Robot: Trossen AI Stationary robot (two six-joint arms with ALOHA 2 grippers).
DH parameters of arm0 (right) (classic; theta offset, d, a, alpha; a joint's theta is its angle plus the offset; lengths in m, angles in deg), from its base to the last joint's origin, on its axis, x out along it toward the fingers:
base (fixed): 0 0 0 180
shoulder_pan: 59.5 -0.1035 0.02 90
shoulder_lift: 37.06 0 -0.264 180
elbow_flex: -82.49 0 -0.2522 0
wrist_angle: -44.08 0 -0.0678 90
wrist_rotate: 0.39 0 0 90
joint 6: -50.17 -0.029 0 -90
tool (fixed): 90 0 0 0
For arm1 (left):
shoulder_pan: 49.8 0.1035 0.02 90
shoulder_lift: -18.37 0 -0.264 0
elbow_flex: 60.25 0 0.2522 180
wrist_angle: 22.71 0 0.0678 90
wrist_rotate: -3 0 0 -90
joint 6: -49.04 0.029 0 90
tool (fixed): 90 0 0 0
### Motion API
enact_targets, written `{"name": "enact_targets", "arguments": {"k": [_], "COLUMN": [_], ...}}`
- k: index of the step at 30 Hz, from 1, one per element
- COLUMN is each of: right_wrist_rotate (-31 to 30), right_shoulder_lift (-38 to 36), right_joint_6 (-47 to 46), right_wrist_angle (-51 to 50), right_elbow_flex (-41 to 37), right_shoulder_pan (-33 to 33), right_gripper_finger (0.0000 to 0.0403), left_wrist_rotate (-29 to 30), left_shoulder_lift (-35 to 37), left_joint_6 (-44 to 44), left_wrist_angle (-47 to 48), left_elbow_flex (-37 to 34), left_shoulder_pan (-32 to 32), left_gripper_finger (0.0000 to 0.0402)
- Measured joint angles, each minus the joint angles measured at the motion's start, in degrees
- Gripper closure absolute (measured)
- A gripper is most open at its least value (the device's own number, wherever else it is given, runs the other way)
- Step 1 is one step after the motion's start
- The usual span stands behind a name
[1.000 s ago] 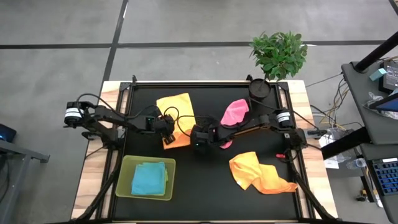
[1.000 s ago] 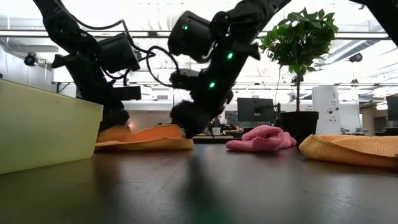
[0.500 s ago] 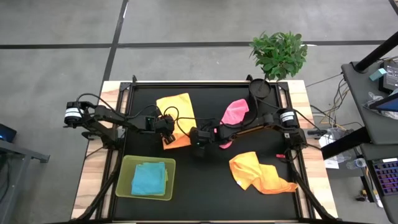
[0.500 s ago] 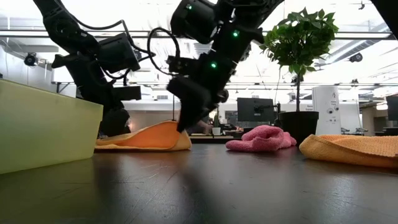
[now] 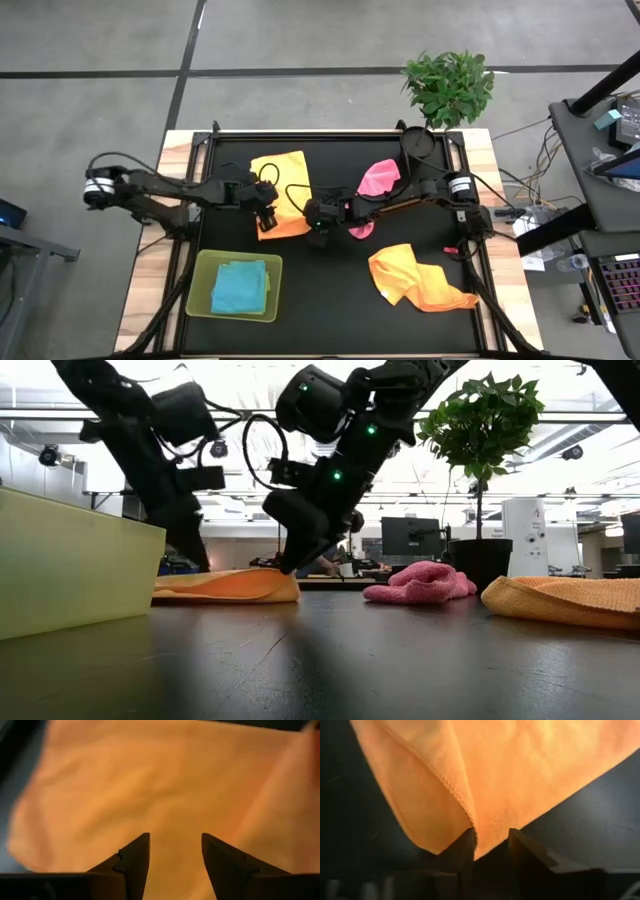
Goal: Fold microfiber towels
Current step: Fold the top orange microfiber towel
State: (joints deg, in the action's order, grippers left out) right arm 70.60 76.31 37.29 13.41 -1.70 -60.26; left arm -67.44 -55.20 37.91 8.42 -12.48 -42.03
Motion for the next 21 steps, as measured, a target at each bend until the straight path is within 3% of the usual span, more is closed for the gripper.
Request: {"name": "enact_targets", "arguments": {"k": [4,7,10,21], "right_wrist_rotate": [2.04,9.11,14.24,15.0], "right_shoulder_lift": [0.22,0.42,0.45,0.45], "right_joint_6": [1.32,2.7,3.81,11.61], "right_wrist_angle": [3.43,5.98,7.16,4.9], "right_elbow_flex": [-1.59,-3.08,-3.57,-3.57], "right_shoulder_pan": [-0.11,-0.14,-0.76,-2.38], "right_gripper_finger": [0.0333,0.0381,0.0389,0.039], "left_wrist_rotate": [-8.07,-12.78,-13.04,-13.79], "left_shoulder_lift": [4.17,5.28,4.96,0.86], "left_joint_6": [-0.45,-0.35,-0.25,-0.53], "left_wrist_angle": [-0.17,-0.03,-0.07,1.21], "left_elbow_flex": [-1.23,-2.65,-3.98,-6.26], "left_shoulder_pan": [-0.19,-1.65,-3.6,-7.04], "left_gripper_finger": [0.0237,0.0237,0.0237,0.0237]}}
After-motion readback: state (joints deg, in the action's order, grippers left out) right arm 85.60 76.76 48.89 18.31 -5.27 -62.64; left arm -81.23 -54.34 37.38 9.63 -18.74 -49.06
